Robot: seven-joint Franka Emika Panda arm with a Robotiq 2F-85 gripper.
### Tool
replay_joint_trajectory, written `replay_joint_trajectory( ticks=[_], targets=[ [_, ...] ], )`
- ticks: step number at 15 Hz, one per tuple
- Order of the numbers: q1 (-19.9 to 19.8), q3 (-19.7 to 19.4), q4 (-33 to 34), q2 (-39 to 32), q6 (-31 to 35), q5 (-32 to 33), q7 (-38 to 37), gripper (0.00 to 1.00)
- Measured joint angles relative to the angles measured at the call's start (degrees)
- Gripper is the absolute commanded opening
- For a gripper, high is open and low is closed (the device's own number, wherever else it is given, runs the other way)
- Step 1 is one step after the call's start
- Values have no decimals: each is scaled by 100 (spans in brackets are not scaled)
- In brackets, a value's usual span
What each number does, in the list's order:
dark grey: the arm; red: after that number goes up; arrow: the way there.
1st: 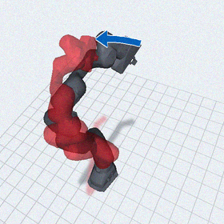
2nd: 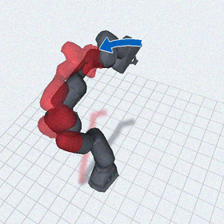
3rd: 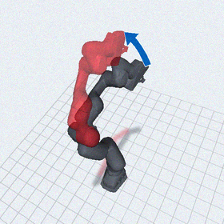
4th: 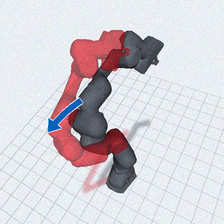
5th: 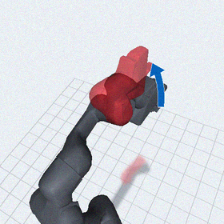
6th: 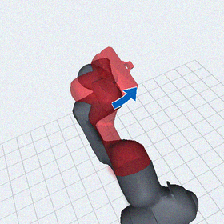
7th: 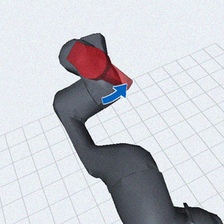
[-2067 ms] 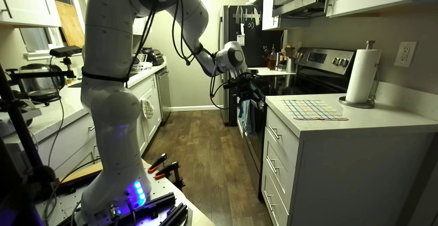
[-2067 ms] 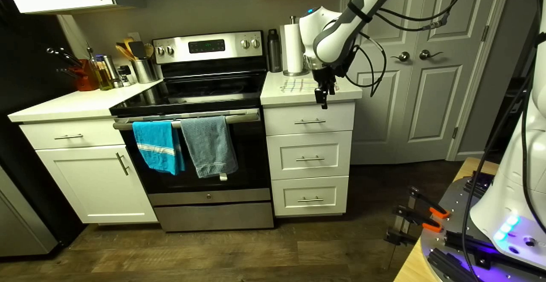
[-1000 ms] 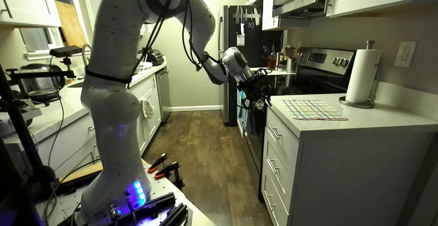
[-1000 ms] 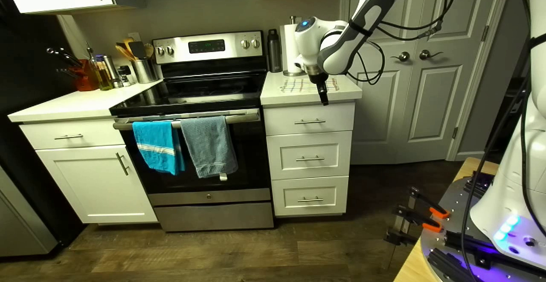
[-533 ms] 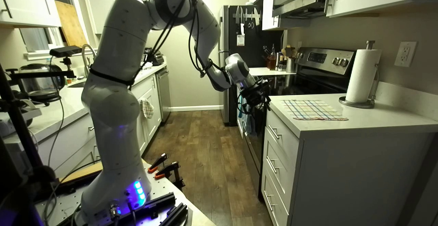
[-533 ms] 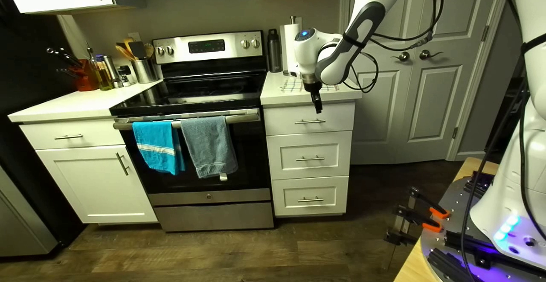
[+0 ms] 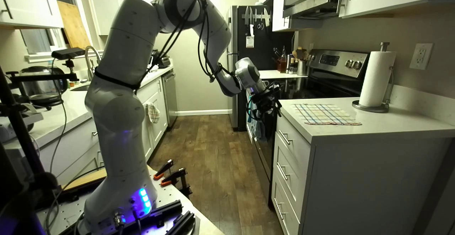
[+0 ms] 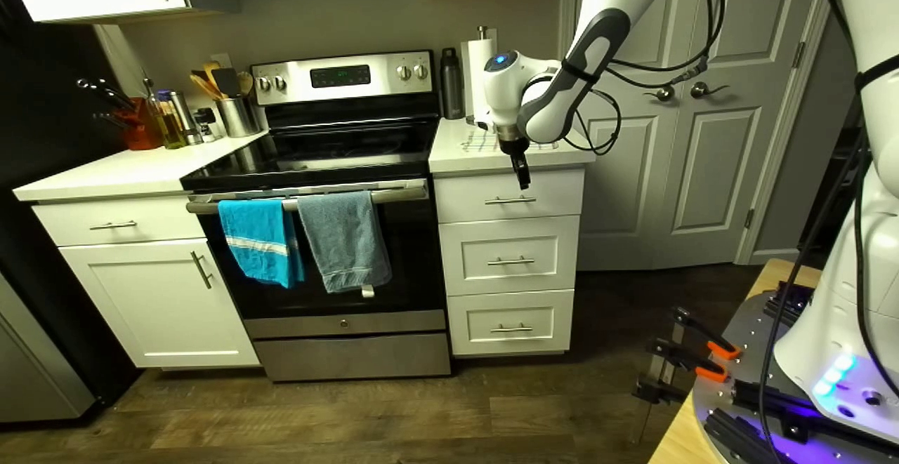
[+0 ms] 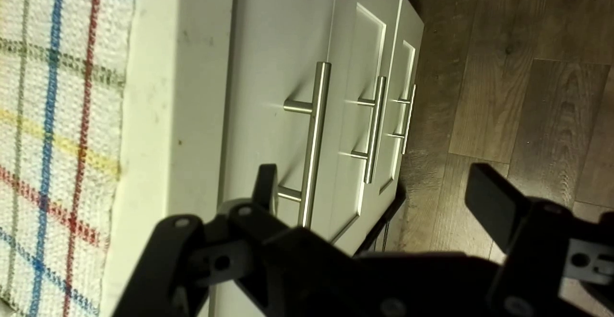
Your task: Open the first top drawer
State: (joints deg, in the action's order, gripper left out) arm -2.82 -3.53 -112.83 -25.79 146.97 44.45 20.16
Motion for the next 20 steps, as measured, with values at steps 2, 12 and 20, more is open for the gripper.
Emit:
replay_joint_trajectory(
  ticks=[2,12,20],
  targets=[
    [0,1,0,0,0,0,0,100],
    [-52,2,355,-416,-2,-6,16,100],
    [-282,185,1438,-1534,-20,-604,786,100]
  ],
)
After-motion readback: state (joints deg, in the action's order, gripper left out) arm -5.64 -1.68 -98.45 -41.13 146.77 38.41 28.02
